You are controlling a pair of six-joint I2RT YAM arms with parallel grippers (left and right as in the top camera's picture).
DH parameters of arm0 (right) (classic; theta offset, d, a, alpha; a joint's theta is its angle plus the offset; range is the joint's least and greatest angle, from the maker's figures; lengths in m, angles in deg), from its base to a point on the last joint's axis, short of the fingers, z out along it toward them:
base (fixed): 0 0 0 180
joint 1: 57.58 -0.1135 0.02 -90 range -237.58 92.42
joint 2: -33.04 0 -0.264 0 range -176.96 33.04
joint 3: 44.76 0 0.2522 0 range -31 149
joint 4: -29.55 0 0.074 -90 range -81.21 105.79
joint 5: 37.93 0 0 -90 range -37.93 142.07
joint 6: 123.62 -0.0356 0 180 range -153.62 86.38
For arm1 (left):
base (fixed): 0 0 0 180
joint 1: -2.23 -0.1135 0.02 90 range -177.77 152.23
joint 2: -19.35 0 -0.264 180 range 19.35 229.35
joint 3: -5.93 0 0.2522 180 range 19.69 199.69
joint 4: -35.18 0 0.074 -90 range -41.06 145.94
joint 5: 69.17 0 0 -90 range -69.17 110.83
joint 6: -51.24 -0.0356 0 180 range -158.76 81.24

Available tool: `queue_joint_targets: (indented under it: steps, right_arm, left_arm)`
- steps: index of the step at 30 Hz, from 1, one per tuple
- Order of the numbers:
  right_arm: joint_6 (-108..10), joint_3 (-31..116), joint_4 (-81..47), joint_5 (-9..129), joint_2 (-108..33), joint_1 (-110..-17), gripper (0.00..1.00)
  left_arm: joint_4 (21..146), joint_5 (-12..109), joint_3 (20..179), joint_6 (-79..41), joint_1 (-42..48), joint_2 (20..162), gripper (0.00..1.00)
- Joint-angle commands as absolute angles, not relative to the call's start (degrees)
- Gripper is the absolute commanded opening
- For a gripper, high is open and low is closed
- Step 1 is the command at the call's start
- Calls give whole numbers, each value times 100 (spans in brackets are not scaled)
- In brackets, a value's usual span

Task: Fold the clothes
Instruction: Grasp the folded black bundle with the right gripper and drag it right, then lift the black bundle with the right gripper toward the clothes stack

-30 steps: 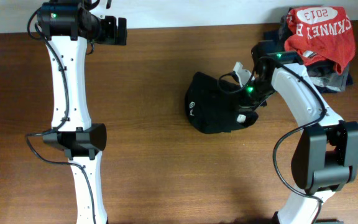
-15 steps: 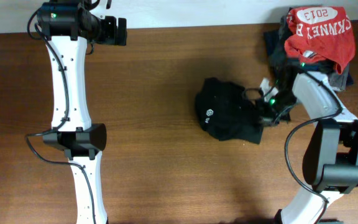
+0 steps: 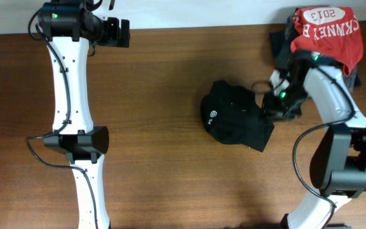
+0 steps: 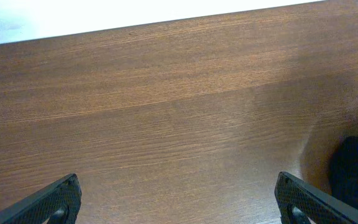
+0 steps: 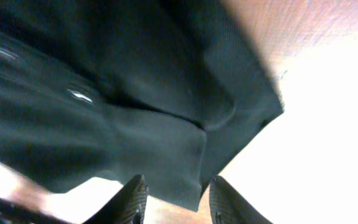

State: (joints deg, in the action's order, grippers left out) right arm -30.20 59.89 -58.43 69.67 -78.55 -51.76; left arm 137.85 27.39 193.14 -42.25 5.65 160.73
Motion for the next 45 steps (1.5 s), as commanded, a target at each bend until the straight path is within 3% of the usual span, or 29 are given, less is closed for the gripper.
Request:
queue_joint_targets:
  steps: [1,5,22,25,33,45]
  right_arm:
    - [-2934,6693,-5989,7004,-7779,-5197,46]
    - [-2934,6861,-5810,7002,-7785,-5315,53]
    - [-2987,6505,-3983,7664,-8664,-5488,52]
    - [-2908,6501,-3935,7710,-8784,-5571,45]
    - [-2795,6499,-3849,7693,-9018,-5678,4]
    - [-2806,7189,-3386,7745,-9016,-4872,4]
  left_arm:
    - [13822,2698,19298,-4319,582,16062,99]
    - [13879,2704,19298,-4319,598,16180,99]
    - [13949,2722,19298,-4319,646,16340,99]
    - [13949,2722,19298,-4319,646,16340,99]
    - [13949,2722,19298,-4319,646,16340,99]
    - [13953,2722,19298,-4321,648,16340,99]
